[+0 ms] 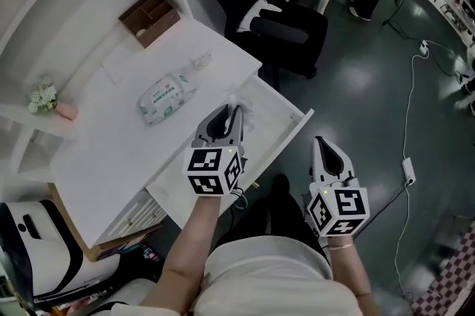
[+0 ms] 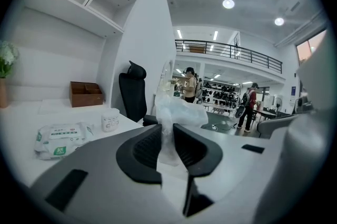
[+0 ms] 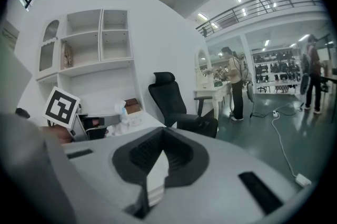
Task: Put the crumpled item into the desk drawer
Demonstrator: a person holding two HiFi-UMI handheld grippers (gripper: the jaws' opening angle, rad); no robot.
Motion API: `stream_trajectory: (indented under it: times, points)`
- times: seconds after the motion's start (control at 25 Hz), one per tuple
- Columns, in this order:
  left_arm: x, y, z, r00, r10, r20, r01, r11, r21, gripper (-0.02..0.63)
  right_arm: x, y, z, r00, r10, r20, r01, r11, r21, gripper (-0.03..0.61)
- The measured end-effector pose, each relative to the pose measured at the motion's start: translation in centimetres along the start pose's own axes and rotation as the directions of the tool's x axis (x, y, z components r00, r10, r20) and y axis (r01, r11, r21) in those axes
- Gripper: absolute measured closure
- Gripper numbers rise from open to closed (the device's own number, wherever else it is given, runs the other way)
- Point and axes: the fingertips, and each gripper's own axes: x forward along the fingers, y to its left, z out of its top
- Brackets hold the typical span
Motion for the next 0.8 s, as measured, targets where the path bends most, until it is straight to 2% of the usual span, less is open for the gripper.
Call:
stream_trajectory:
  times: [0.24,0.52,0.8]
  points:
    - [2.4,0.6,-1.0,0.999,0.038,-0.030,-0.038,0.999,-0.006,0.552,2.2,-1.2,0.6,0.999,0.036,-0.013,-0.036,0.999,-0.003,0.577]
    - [5.8,0.7,-2.5,0.995,0.049,-0.090,-0.048,0.999,0.008,0.552,4.3,-2.8,0.6,0.996,0.071,-0.049,-0.072,0.997,-0.007,0.577]
    - [9.2,1.2,-7.9,0.974,0.080,-0.214,-0.067,0.995,0.068,0.553,5.7,-4.0,0.0,0.992,0.092,-0.082,-0.093,0.996,0.001,0.577]
